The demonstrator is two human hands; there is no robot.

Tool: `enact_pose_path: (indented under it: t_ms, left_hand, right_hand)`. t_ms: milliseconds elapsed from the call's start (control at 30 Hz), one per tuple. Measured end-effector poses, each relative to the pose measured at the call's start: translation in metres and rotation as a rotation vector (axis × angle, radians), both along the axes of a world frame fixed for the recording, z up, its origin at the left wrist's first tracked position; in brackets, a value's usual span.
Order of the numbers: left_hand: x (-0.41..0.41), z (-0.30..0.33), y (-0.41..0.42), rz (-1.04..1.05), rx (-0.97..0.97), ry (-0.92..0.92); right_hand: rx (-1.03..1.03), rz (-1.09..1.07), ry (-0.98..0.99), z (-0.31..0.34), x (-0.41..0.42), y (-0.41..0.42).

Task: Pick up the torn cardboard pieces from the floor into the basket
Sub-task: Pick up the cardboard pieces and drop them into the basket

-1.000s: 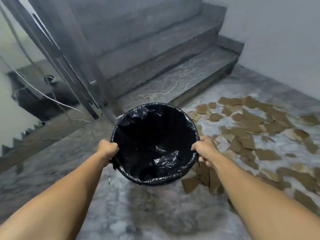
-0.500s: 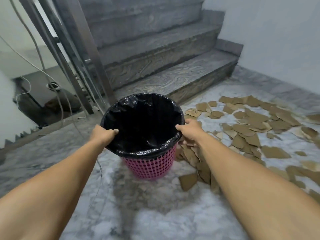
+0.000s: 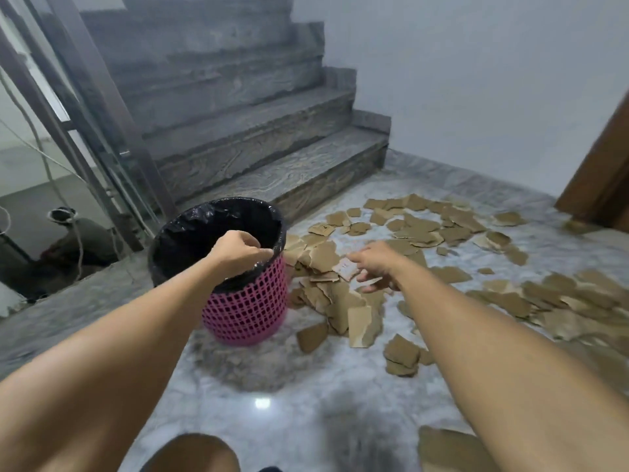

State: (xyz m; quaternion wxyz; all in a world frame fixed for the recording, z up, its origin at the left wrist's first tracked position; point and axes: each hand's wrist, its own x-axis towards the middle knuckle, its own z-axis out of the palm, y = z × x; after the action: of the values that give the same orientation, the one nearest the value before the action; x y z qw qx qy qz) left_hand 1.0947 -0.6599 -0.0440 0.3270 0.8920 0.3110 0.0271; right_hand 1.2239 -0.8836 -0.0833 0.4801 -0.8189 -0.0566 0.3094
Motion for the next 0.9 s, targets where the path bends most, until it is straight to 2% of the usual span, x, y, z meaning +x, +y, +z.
enact_pose_path:
  t_ms: [133,333,567,767,900]
  left_hand:
    - [0.008,0.01,-0.047,-0.181,-0.041,0.198]
    - [0.046,-0.027,-0.092,-0.325,-0.051,0.287]
    - [0.093,-0.139,-0.145,-0.491,-0.094,0.449]
    - [0.116,-0.227,-0.193,-0.638,-0.07,0.523]
    - [0.122,-0.272,-0.222,-0.743,0.031,0.491]
  right_hand:
    - [-0.021,-0.047,0.019,0.002,0.0,-0.065]
    - [-0.096,-0.136,0.061,-0.034,0.009,-0.144]
    - [-0.237,-0.23,0.142,-0.121,0.0,-0.223]
    - [-0.458,-0.166,0.136,-0.188,-0.021,-0.266]
    - [-0.671,-0.061,0.09,-0.22,-0.037,-0.289]
